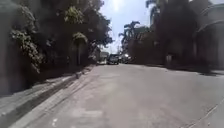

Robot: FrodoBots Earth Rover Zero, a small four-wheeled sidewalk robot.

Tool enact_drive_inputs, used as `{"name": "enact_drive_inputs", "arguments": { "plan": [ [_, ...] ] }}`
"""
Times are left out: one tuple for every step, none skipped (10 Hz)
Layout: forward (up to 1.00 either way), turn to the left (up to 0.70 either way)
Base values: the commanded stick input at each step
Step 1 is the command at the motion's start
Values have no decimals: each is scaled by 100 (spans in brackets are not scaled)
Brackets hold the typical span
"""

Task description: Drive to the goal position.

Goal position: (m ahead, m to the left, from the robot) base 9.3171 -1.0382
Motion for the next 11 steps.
{"name": "enact_drive_inputs", "arguments": {
  "plan": [
    [100,2],
    [100,5],
    [100,22],
    [100,9],
    [100,2],
    [100,2],
    [100,2],
    [100,2],
    [100,2],
    [100,2],
    [100,2]
  ]
}}
